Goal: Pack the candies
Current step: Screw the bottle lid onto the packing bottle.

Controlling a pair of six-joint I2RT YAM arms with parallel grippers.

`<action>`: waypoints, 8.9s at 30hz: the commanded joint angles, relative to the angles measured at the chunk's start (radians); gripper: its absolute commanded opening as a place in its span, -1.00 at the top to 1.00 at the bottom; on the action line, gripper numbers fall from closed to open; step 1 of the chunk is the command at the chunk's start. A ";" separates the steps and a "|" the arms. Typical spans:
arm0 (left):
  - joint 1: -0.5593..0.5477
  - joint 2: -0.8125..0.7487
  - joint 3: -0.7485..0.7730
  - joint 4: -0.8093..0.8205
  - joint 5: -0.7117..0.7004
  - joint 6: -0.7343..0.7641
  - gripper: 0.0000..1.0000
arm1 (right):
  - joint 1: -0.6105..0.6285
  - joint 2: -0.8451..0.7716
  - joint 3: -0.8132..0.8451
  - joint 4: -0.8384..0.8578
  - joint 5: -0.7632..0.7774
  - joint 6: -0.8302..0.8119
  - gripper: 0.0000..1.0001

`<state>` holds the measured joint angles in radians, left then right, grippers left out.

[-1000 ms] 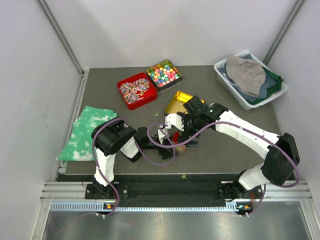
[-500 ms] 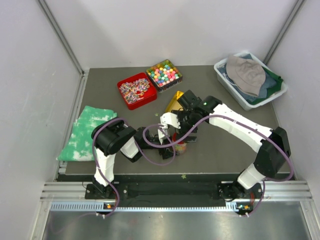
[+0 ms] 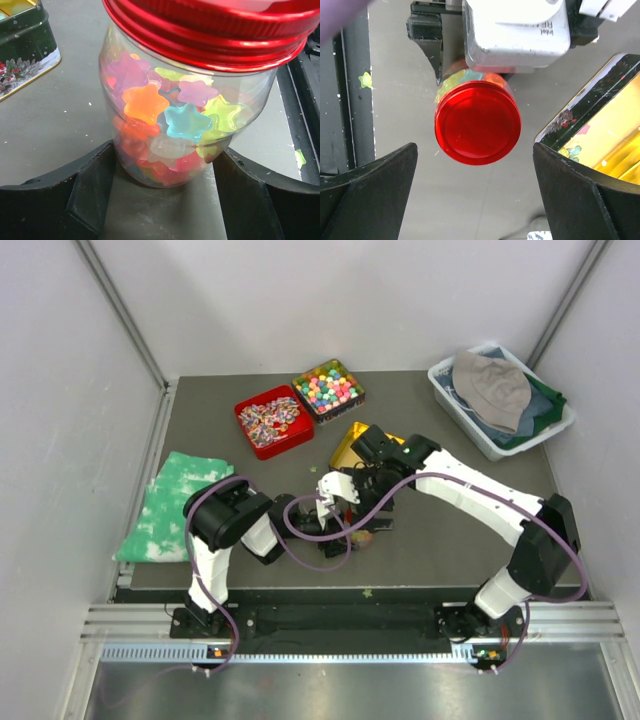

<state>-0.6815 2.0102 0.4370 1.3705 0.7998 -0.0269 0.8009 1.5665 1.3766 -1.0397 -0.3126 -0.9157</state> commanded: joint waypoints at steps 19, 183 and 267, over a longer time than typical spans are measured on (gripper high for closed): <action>-0.004 0.022 0.000 0.328 0.041 -0.013 -0.23 | 0.018 0.066 0.093 0.055 -0.068 0.066 -0.40; -0.004 0.036 0.003 0.329 0.032 0.019 -0.26 | 0.064 -0.077 -0.093 0.052 0.077 0.115 -0.98; -0.004 0.045 0.008 0.328 0.036 0.019 -0.27 | 0.029 -0.071 -0.053 0.078 0.046 0.034 -0.98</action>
<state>-0.6827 2.0319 0.4435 1.3891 0.8444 0.0063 0.8497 1.4841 1.2369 -0.9222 -0.2348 -0.7136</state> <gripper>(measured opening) 0.761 0.987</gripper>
